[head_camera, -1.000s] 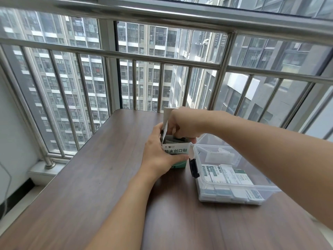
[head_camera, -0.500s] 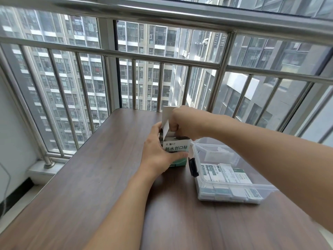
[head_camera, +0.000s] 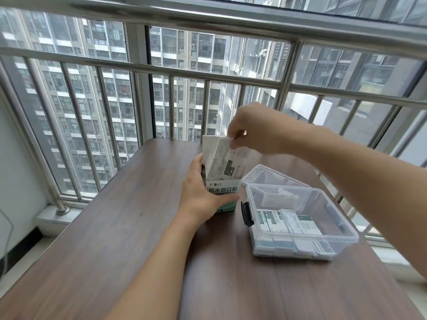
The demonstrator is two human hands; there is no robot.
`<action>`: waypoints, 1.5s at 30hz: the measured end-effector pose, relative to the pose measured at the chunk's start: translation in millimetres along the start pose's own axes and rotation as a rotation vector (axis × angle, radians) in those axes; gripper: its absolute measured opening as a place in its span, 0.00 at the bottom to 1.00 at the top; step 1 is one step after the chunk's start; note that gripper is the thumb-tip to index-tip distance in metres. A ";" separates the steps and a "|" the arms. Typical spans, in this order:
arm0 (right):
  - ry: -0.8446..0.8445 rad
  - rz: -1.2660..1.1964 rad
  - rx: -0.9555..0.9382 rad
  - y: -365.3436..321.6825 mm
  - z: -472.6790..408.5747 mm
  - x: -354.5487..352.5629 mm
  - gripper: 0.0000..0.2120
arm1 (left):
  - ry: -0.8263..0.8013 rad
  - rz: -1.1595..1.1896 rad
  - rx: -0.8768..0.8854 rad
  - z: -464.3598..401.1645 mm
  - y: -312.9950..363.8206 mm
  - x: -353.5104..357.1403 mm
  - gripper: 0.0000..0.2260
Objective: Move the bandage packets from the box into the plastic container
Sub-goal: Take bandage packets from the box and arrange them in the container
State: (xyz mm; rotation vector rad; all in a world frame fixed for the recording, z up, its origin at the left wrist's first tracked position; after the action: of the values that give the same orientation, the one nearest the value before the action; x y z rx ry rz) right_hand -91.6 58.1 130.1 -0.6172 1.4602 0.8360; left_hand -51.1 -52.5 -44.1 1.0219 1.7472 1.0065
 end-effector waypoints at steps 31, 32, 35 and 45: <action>-0.081 -0.784 -0.027 35.7 65.7 19.5 0.15 | -0.919 1.010 -0.216 38.7 85.3 30.3 0.24; -0.078 -0.794 -0.028 37.3 67.5 19.6 0.15 | -0.917 1.018 -0.220 38.8 85.1 30.8 0.24; -0.086 -0.843 -0.041 38.9 70.7 18.2 0.15 | -0.900 1.023 -0.260 39.5 84.9 31.7 0.24; -0.100 -0.936 -0.155 39.8 71.9 12.3 0.19 | -0.926 0.952 -0.246 40.8 84.2 34.3 0.25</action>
State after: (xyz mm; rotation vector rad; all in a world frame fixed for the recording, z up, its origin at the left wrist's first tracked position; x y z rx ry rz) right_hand -81.2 140.4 126.2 -1.2211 0.8517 0.2261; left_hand -4.4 16.3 10.8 1.8152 0.3305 0.9823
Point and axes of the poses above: each hand's wrist, its own z-axis away from the middle knuckle, its own x-axis out of the palm, y = z × x, the point moved 4 cm from there along -z, towards the middle knuckle, and after that the axes turned 11 degrees about -y, right-handed, at the moved point
